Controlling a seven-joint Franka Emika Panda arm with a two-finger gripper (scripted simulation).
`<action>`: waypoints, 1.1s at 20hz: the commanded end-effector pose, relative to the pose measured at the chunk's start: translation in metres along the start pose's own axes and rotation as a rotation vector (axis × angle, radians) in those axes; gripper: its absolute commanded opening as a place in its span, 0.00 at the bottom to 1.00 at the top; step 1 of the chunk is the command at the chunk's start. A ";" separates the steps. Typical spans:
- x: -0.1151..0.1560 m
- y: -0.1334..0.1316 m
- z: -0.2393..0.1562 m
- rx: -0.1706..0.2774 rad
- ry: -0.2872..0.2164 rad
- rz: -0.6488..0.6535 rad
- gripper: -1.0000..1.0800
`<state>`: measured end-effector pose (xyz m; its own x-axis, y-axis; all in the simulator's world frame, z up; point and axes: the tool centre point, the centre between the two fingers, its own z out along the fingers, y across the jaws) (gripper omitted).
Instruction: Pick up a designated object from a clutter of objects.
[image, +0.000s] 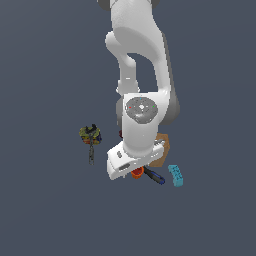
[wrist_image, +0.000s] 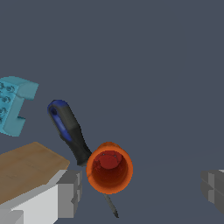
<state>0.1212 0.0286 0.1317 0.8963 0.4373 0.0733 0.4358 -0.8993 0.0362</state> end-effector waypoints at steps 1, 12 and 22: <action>-0.002 -0.002 0.008 0.004 -0.007 -0.002 0.96; -0.023 -0.021 0.082 0.033 -0.065 -0.019 0.96; -0.025 -0.024 0.091 0.037 -0.073 -0.021 0.00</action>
<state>0.0973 0.0397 0.0406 0.8897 0.4565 0.0045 0.4565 -0.8897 0.0016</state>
